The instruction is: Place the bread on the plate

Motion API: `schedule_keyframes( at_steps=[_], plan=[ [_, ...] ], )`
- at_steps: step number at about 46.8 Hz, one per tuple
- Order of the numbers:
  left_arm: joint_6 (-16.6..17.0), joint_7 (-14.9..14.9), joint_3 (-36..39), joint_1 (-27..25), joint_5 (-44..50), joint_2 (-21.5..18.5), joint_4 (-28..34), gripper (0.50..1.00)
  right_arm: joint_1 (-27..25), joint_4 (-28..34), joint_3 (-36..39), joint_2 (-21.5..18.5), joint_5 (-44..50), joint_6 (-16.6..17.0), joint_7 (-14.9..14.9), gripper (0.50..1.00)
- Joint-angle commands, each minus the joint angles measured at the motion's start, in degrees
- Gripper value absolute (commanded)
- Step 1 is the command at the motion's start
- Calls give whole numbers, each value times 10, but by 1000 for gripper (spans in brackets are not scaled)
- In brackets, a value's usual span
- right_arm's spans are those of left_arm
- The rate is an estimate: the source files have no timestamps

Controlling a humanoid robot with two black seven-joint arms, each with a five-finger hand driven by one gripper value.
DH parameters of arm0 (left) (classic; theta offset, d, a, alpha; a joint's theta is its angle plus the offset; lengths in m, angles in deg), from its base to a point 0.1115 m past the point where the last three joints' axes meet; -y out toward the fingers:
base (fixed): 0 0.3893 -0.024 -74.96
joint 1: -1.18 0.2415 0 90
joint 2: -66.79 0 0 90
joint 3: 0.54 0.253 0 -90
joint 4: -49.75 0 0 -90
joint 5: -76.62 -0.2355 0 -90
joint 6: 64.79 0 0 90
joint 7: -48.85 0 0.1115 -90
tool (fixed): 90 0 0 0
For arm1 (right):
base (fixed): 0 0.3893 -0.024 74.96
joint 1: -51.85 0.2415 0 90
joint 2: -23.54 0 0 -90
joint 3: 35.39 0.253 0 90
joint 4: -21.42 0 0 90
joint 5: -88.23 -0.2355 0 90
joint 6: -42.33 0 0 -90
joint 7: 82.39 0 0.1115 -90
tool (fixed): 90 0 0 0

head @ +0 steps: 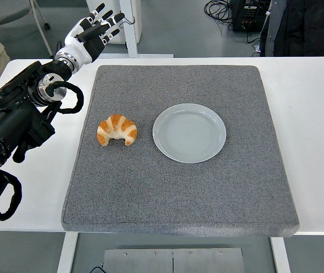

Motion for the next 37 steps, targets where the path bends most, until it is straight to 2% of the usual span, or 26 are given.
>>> schedule_keyframes(
  at_steps=[1, 37],
  plan=[
    [-1, 1, 0, 1, -1, 1, 2, 995, 0, 0, 0, 0, 0, 0, 0, 1000],
    [7, 4, -10, 2, -3, -13, 45, 995, 0, 0, 0, 0, 0, 0, 0, 1000]
  ],
)
